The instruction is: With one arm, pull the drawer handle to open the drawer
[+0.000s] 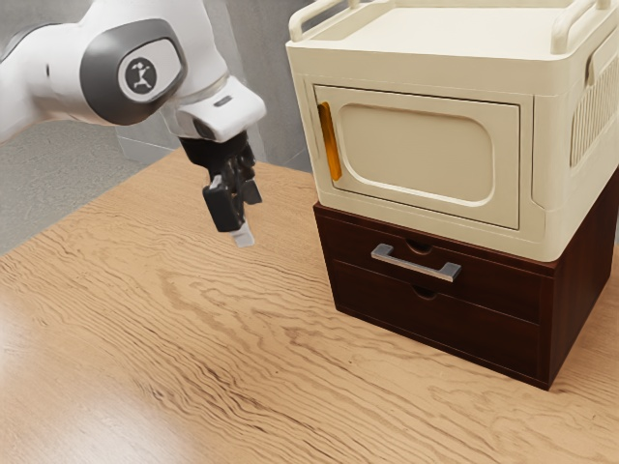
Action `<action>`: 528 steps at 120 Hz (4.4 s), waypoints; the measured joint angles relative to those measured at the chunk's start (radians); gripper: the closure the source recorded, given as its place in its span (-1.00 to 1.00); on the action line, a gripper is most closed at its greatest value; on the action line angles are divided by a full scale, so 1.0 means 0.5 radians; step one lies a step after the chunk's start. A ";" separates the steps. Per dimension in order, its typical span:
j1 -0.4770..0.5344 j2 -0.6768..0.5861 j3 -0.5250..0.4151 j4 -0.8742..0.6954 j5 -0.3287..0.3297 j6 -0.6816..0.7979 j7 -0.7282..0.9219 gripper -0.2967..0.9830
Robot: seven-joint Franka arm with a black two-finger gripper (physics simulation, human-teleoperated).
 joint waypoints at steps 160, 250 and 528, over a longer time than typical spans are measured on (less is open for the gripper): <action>-0.045 -0.175 0.000 -0.666 0.030 1.093 1.050 -0.54; -0.243 -0.156 -0.015 -0.667 0.009 1.160 1.144 -0.54; -0.434 -0.010 -0.014 -0.723 0.009 1.345 1.152 0.29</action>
